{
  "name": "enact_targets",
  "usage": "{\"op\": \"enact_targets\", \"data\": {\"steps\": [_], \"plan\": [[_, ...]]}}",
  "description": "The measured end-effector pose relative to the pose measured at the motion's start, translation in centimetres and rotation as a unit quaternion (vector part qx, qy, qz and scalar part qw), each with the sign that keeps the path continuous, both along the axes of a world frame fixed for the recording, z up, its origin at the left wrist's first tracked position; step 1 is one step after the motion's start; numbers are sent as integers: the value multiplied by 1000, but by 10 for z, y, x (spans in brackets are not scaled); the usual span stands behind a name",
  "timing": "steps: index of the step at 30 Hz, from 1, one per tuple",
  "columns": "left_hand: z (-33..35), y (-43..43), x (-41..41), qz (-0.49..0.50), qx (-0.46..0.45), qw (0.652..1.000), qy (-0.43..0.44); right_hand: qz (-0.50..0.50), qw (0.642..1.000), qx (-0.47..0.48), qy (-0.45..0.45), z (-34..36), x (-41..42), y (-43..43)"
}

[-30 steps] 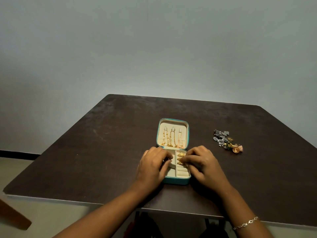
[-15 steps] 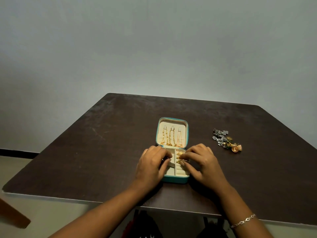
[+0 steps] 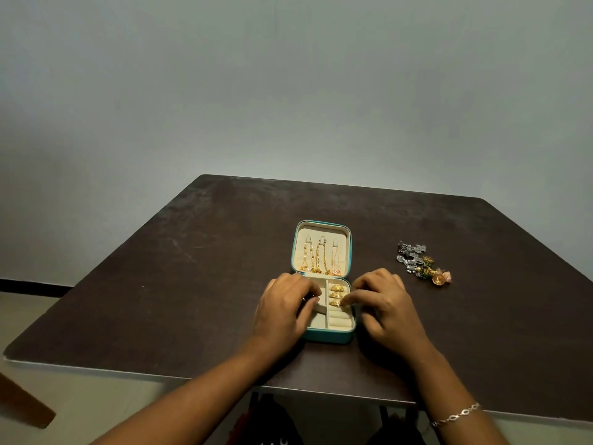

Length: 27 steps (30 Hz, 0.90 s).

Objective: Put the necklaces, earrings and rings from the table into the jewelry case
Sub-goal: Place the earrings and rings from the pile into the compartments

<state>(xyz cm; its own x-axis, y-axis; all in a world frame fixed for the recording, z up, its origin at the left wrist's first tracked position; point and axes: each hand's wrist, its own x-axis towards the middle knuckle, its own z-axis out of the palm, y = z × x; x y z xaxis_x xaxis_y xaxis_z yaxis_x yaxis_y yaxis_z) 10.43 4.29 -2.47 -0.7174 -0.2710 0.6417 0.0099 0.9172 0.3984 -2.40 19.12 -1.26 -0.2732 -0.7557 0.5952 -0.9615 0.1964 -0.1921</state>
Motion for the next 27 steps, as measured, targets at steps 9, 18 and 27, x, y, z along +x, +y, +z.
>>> {"op": "enact_targets", "data": {"steps": [9,18,27], "plan": [[-4,-4,-1,-6,7,1000,3,-138,961,-171,-166,17,-49,23],[-9,-6,-2,-7,1,1000,16,-330,901,-104,-262,0,-140,63],[-8,-6,-3,-10,-14,999,33,-265,911,-33,-314,3,-160,47]]}}
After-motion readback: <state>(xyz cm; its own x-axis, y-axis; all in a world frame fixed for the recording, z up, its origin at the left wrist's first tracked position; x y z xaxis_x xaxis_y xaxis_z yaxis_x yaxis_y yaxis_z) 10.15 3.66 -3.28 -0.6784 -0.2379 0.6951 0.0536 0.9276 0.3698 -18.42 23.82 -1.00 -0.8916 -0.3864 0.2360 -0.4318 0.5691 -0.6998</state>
